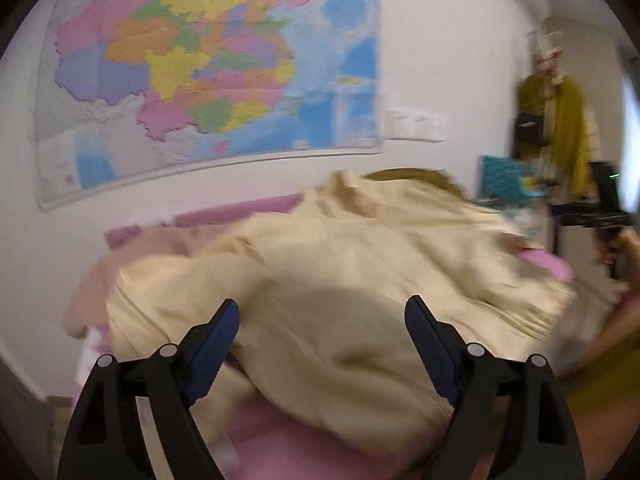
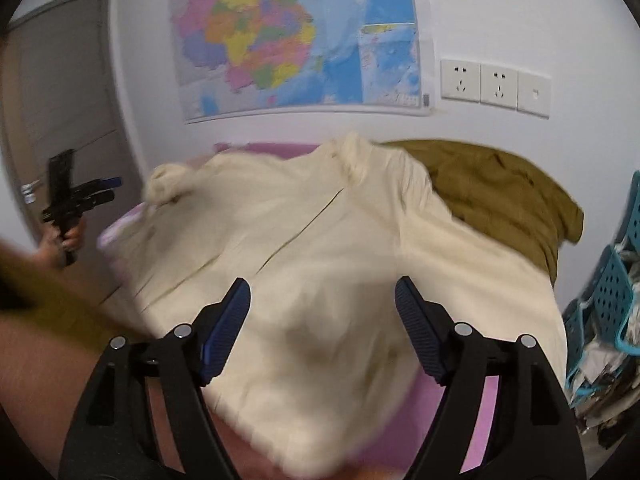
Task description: Fold large clothes
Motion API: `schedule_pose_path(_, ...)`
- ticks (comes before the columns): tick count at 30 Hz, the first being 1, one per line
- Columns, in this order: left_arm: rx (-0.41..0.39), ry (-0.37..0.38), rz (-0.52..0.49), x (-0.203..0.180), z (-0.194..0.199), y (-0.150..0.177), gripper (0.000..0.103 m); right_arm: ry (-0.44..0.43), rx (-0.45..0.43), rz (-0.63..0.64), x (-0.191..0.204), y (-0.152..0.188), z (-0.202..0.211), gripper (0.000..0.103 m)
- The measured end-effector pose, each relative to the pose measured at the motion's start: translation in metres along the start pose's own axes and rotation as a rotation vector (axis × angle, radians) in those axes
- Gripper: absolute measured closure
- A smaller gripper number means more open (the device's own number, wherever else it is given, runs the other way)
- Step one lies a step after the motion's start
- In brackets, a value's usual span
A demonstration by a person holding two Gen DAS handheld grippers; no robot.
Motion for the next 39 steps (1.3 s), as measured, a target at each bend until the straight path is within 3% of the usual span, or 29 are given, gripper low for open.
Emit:
schedule_pose_path(4,0.074,-0.065,-0.069,0.000,-0.074,-0.023,0.022,0.045,0.067,0.001,0.000,-0.023,-0.088,0.048)
schedule_pose_path(15,0.242,-0.200,-0.230,0.020,-0.245,-0.025,0.023,0.097,0.179,0.106,-0.005,-0.075,-0.291,0.054)
schedule_pose_path(18,0.324,-0.222,-0.235,0.037,-0.281,-0.012,0.035,0.133,0.212,0.164,-0.007,-0.076,-0.331,0.059)
schedule_pose_path(19,0.344,-0.229,-0.241,0.042,-0.290,-0.007,0.046,0.142,0.223,0.173,-0.007,-0.075,-0.341,0.061)
schedule_pose_path(20,0.371,-0.250,-0.248,0.050,-0.299,-0.001,0.067,0.158,0.241,0.191,-0.009,-0.074,-0.354,0.065)
schedule_pose_path(21,0.401,-0.251,-0.242,0.055,-0.305,0.004,0.077,0.195,0.254,0.208,-0.014,-0.073,-0.364,0.081)
schedule_pose_path(22,0.431,-0.224,-0.200,0.060,-0.311,0.010,0.091,0.207,0.260,0.216,-0.016,-0.073,-0.370,0.088)
schedule_pose_path(23,0.425,-0.207,-0.167,0.063,-0.312,0.010,0.097,0.215,0.262,0.218,-0.020,-0.076,-0.375,0.088)
schedule_pose_path(26,0.377,-0.207,-0.135,0.073,-0.309,0.002,0.100,0.162,0.191,0.136,-0.027,-0.103,-0.369,0.089)
schedule_pose_path(28,0.352,-0.207,-0.095,0.080,-0.306,-0.006,0.101,0.115,0.071,0.069,-0.029,-0.141,-0.351,0.089)
schedule_pose_path(32,0.286,-0.283,-0.017,0.112,-0.304,-0.024,0.101,0.116,-0.065,0.034,-0.035,-0.180,-0.339,0.089)
schedule_pose_path(35,0.300,-0.302,-0.011,0.122,-0.313,-0.018,0.100,0.127,0.014,0.013,-0.044,-0.163,-0.370,0.089)
schedule_pose_path(39,0.347,-0.332,-0.063,0.121,-0.327,-0.002,0.096,0.173,0.102,0.083,-0.048,-0.127,-0.389,0.088)
Point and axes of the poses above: each gripper's, at about its wrist camera, not at the fingertips, and z roughly against the way its jaws point, x to its left, y to its underside, the point moved 8 cm from there along -z, roughly the way its jaws point, and after that the axes turned 9 degrees about -x, right-handed, at the moved point
